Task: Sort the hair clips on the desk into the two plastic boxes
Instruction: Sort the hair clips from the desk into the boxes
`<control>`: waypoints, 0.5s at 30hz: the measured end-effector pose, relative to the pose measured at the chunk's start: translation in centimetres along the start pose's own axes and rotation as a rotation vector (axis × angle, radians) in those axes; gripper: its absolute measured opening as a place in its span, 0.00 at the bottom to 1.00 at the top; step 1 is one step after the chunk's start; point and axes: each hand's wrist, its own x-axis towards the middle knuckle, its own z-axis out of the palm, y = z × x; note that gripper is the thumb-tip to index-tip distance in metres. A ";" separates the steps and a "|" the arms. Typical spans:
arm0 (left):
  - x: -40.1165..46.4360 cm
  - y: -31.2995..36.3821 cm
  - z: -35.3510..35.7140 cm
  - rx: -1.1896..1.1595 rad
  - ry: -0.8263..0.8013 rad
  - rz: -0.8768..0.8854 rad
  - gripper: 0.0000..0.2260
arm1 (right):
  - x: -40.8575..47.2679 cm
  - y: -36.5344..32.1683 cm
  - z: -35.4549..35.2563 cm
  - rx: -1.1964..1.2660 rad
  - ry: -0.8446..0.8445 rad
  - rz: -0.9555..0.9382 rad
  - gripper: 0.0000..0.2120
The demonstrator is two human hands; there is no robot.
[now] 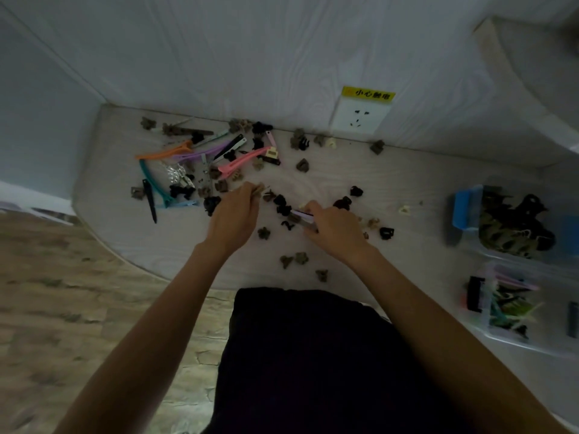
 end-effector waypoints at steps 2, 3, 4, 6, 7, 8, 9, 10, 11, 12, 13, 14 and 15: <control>-0.6 -1.1 0.1 0.046 -0.034 -0.029 0.08 | 0.3 0.1 0.3 -0.056 -0.024 0.010 0.22; -0.9 -1.5 0.0 0.052 -0.053 -0.034 0.10 | 0.4 0.3 0.4 -0.062 -0.022 0.022 0.23; -1.1 -1.9 -0.1 0.052 -0.076 -0.033 0.12 | 0.6 0.3 0.5 -0.069 -0.006 0.044 0.21; -1.2 -2.1 -0.4 0.046 -0.102 -0.017 0.14 | 0.9 0.5 0.4 -0.103 0.032 0.109 0.16; -1.1 -2.0 -0.5 0.047 -0.107 -0.002 0.15 | 1.2 0.6 0.4 -0.108 0.038 0.146 0.15; -0.9 -1.7 -0.5 0.052 -0.112 0.020 0.15 | 1.5 0.7 0.3 -0.092 0.035 0.179 0.15; -0.6 -1.3 -0.4 0.057 -0.123 0.051 0.15 | 1.8 0.7 0.1 -0.065 0.023 0.213 0.15; -0.3 -0.6 -0.3 0.055 -0.136 0.088 0.15 | 2.0 0.8 -0.1 -0.034 0.009 0.243 0.16; 0.0 0.2 0.0 0.048 -0.154 0.130 0.15 | 2.2 0.9 -0.4 -0.002 -0.010 0.277 0.16; 0.3 1.0 0.3 0.040 -0.172 0.172 0.15 | 2.4 1.0 -0.6 0.032 -0.025 0.297 0.15; 0.5 1.8 0.8 0.037 -0.189 0.207 0.16 | 2.4 1.3 -0.6 0.070 -0.032 0.308 0.13; 0.8 2.6 1.2 0.035 -0.207 0.236 0.17 | 2.4 1.6 -0.7 0.121 -0.020 0.312 0.12; 1.1 3.2 1.7 0.038 -0.220 0.256 0.17 | 2.2 1.9 -0.9 0.180 0.002 0.316 0.13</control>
